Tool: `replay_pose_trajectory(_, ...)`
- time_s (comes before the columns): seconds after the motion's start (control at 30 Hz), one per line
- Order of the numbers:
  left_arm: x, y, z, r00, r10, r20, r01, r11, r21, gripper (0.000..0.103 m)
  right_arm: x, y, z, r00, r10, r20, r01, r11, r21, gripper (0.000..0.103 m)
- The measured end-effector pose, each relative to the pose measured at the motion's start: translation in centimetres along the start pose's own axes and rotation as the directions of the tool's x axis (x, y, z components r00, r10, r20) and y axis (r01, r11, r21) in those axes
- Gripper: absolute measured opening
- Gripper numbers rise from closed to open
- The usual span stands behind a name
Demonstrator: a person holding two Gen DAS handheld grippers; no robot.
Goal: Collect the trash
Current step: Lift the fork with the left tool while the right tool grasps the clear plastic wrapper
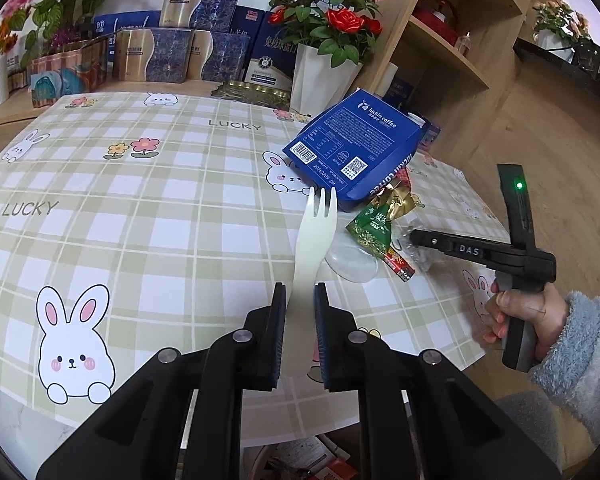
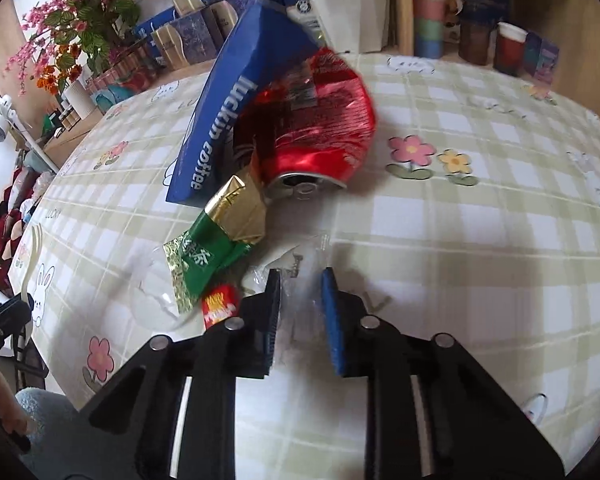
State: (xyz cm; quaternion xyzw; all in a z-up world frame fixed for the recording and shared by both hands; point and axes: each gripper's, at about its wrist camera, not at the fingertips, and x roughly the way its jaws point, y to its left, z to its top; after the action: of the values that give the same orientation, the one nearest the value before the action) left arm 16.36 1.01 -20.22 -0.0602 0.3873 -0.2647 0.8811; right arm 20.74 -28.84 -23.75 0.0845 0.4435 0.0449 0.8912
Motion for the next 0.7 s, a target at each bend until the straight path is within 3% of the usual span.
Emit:
replay_pose_trajectory(0.37,-1.4,-2.0,-0.9,1.0,-0.029,0.007,0.028,0.999,0.04,0.014,-4.8,-2.2,-2.4,0.996,0.012,0.084,-0.018,0.997,0.073,0.023)
replay_pose_trajectory(0.7,-3.3,-4.2,-2.7,0.999,-0.051,-0.003,0.051,0.996,0.073,0.014,-9.7,0.0,-6.0,0.988,0.072,0.133,-0.072,0.997,-0.002,0.023)
